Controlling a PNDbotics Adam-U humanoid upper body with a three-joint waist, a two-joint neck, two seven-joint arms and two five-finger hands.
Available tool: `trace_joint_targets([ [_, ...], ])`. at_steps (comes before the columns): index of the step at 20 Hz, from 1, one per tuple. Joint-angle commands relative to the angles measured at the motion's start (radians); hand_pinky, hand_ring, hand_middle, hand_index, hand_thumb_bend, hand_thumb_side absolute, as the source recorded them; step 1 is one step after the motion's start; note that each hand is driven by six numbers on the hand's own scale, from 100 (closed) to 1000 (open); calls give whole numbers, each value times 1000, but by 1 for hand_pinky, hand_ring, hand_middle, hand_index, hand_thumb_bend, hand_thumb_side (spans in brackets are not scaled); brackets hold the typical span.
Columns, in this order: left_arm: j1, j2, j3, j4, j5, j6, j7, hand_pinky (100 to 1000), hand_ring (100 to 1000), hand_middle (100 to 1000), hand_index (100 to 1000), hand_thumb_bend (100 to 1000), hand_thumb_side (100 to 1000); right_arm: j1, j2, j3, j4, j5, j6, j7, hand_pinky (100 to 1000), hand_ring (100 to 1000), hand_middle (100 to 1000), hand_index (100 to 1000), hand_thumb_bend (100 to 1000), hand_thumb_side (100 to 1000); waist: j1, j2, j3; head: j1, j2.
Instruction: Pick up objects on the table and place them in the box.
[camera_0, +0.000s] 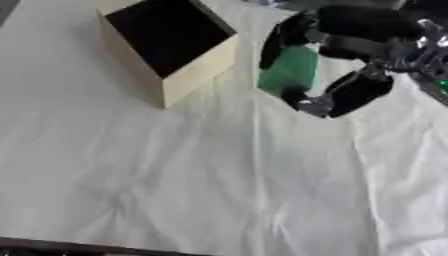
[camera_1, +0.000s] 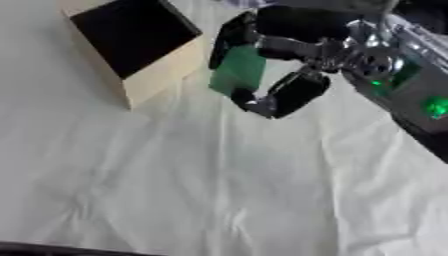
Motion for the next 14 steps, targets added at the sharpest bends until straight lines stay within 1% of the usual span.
trace_joint_targets([
  [1,-4,24,-2,-15,4,0,-8,567,586,761,727,233,705,-52,-2,-36,18,-7,22,10,715,755,701,782,100,100,2,-26,10,-25,3],
  [6,-9,29,-7,-15,7,0,-16,565,585,762,726,230,707,-137,65,-50,147,-5,-11,3,710,741,691,784,100,100,-22,-28,49,-58,-6],
  [10,-18,33,-13,-15,10,0,-23,564,584,760,725,228,709,-188,116,-68,249,-6,-39,-21,713,739,686,783,100,100,-49,-24,94,-84,-19],
  [12,-22,30,-15,-15,12,0,-26,564,583,759,725,227,710,-210,137,-72,297,14,-51,-32,713,738,684,781,100,100,-53,-21,112,-99,-22],
  [14,-25,27,-18,-15,15,-1,-29,563,582,759,725,225,711,-230,158,-79,343,38,-61,-49,714,737,682,779,100,100,-55,-13,117,-115,-25],
])
